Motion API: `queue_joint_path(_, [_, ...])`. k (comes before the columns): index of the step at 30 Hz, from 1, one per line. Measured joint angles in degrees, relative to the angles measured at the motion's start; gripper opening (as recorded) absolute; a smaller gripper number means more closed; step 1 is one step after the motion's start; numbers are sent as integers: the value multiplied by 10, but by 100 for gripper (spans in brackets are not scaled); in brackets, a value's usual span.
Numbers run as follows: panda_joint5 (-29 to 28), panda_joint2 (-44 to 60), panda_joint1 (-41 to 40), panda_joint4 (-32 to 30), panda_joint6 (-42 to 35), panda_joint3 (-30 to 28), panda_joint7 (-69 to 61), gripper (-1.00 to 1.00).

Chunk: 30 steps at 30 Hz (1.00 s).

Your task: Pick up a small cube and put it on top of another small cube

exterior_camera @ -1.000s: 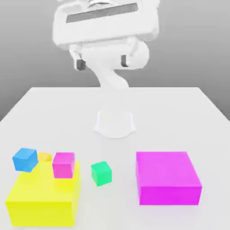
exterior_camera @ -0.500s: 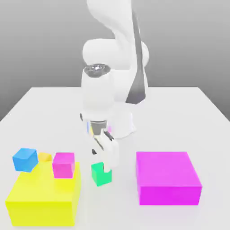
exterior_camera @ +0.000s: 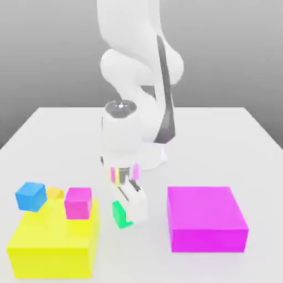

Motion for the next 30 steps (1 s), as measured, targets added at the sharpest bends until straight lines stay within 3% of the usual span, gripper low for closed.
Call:
queue_joint_path(6, [54,-104,6,-14,-93,-6,-50,-100])
queue_joint_path(13, [83,-142,20,55,-205,-45,-197,-100])
queue_joint_path(17, [72,-176,24,112,-293,-59,-272,-100])
queue_joint_path(21, [25,-219,-8,172,-391,-77,-299,-100])
queue_joint_path(23, [15,-215,-22,177,-392,-84,-298,-100])
queue_joint_path(26, [16,-168,-26,164,-331,-88,-301,-100])
queue_joint_path(27, [18,-150,-25,158,-308,-88,-302,100])
queue_joint_path(30, [18,-150,-25,158,-308,-88,-302,100])
